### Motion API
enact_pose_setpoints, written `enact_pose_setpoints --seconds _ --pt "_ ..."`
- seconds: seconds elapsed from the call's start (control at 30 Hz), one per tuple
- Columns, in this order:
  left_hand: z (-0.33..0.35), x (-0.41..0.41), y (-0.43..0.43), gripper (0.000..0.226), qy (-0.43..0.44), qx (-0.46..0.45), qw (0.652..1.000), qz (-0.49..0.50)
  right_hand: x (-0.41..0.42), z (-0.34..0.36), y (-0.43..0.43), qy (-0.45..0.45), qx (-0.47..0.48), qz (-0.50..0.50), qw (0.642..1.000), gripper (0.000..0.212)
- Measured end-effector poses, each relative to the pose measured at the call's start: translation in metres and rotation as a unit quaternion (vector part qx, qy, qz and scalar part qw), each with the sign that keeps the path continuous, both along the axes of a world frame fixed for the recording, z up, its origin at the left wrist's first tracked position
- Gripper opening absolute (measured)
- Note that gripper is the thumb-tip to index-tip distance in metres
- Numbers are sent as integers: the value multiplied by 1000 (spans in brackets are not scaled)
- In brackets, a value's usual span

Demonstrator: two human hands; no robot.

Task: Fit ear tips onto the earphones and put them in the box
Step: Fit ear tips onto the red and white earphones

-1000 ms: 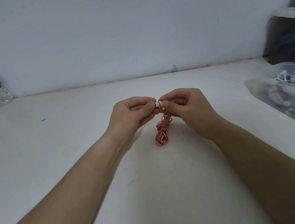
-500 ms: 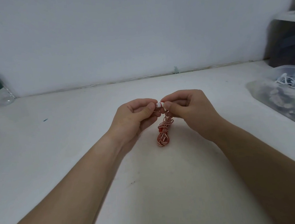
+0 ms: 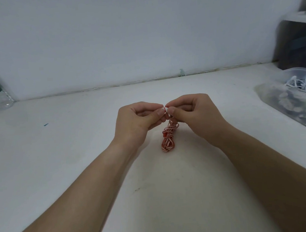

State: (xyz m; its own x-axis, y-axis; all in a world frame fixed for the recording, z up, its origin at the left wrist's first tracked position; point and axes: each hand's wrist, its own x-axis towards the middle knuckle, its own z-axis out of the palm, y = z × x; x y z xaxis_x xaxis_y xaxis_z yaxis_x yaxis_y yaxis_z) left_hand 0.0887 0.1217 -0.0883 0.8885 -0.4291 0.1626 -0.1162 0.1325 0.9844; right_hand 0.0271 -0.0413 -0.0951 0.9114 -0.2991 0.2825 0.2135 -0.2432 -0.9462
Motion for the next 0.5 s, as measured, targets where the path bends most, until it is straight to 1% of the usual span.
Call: enact_pose_setpoints --seconds 0.23,0.37,0.5 --pt "-1 -3 -3 10 3 -17 1000 13 1 -3 4 3 7 -13 1000 9" --pt "-2 -2 -3 12 4 -16 1000 3 2 -3 4 -14 13 -26 999 10" --pt "-5 4 -1 13 54 -45 997 -33 2 -3 2 -23 12 -15 1000 11"
